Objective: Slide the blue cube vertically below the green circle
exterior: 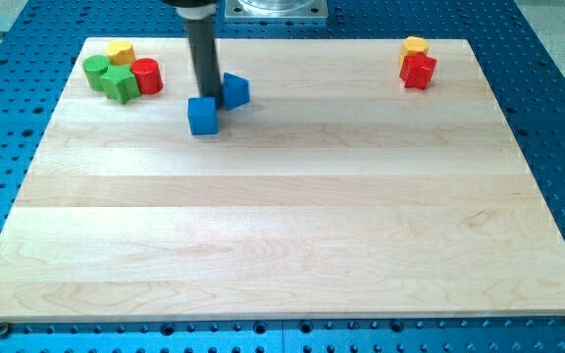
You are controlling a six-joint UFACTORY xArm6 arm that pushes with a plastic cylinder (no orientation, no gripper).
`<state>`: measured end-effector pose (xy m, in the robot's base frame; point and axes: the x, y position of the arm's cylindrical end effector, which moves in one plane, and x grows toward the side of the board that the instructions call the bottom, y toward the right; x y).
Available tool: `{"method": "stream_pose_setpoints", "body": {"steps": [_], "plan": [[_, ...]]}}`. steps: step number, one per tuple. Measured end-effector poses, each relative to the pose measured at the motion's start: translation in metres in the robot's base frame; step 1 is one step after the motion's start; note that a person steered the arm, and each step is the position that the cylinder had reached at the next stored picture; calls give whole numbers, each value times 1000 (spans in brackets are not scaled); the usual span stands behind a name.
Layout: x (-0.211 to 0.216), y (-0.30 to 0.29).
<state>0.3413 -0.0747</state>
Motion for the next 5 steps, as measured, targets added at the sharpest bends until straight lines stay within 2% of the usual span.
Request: {"method": "stream_pose_setpoints", "body": {"steps": [1,3,4,5], "plan": [[40,-30],[91,11],[100,-52],[119,-69]]}}
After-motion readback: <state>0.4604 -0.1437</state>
